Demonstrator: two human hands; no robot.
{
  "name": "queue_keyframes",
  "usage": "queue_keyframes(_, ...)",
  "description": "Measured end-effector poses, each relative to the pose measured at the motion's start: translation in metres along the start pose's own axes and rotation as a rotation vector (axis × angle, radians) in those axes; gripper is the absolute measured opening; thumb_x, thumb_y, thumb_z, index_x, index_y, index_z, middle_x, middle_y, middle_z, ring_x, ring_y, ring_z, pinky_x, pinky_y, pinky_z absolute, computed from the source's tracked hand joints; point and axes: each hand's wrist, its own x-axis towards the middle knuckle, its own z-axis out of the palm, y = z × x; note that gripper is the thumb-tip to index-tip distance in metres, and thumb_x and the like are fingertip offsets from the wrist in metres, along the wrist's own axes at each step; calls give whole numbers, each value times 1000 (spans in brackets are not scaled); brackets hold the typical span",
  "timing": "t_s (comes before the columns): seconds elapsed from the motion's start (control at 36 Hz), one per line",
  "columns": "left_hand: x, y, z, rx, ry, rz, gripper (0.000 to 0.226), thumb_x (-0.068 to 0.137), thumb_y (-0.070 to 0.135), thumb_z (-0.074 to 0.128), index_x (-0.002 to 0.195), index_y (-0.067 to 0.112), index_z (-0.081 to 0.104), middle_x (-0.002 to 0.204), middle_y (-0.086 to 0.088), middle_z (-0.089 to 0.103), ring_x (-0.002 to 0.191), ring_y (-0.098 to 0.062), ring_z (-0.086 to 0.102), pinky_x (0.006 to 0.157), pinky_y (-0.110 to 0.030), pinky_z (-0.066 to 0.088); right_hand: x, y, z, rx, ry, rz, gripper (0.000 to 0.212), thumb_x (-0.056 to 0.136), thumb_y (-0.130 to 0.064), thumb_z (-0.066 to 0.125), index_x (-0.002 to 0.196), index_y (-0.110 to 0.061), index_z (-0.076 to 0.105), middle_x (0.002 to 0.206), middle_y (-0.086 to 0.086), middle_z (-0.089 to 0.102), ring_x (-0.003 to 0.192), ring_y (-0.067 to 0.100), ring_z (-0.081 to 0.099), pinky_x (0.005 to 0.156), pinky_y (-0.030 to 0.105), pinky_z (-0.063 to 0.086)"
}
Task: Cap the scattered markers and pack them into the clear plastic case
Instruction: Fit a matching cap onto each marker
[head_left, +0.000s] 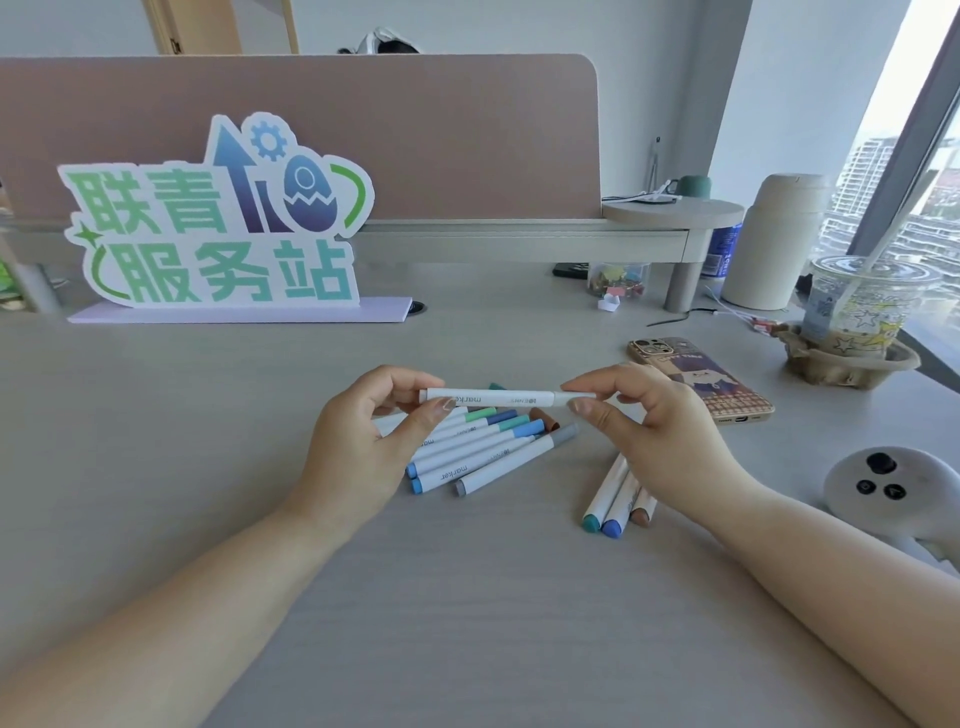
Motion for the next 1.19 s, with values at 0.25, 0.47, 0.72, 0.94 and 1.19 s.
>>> queue_keyframes(0.25, -4, 7, 0, 30, -52, -24, 8, 78, 21, 75, 78, 27, 69, 76, 10, 69, 73, 5, 58, 65, -3, 36, 4, 7, -11, 94, -46, 11, 13, 86, -22, 64, 92, -32, 71, 94, -8, 69, 88, 1, 59, 82, 17, 46)
queue_keyframes(0.47, -5, 10, -1, 37, -88, -13, 8, 79, 19, 75, 77, 25, 69, 68, 25, 63, 69, 6, 56, 60, -3, 34, 5, 7, -13, 112, -103, -14, 13, 85, -19, 64, 92, -25, 73, 92, -13, 70, 88, 0, 61, 79, 11, 46)
queue_keyframes(0.72, -8, 3, 1, 180, -293, 81, 19, 69, 45, 78, 77, 34, 65, 83, 20, 63, 84, 0, 57, 72, -8, 39, 12, 18, -26, 31, -240, 33, 13, 84, -24, 66, 90, -34, 72, 95, -16, 69, 97, 1, 58, 90, 19, 41)
queue_keyframes(0.94, -5, -10, 1, 386, -301, 142, 32, 73, 65, 50, 86, 39, 65, 93, 20, 57, 95, -2, 52, 88, -33, 43, 8, 24, -25, -81, -379, 15, 16, 80, -24, 70, 93, -33, 74, 103, -10, 58, 100, -4, 50, 90, 8, 36)
queue_keyframes(1.19, 0, -14, -9, 592, -333, 94, 13, 75, 44, 73, 74, 43, 60, 91, 19, 50, 92, -7, 43, 86, -30, 37, 13, 37, -22, -93, -145, 120, 9, 87, -24, 65, 91, -28, 72, 100, -13, 63, 101, 6, 54, 91, 22, 40)
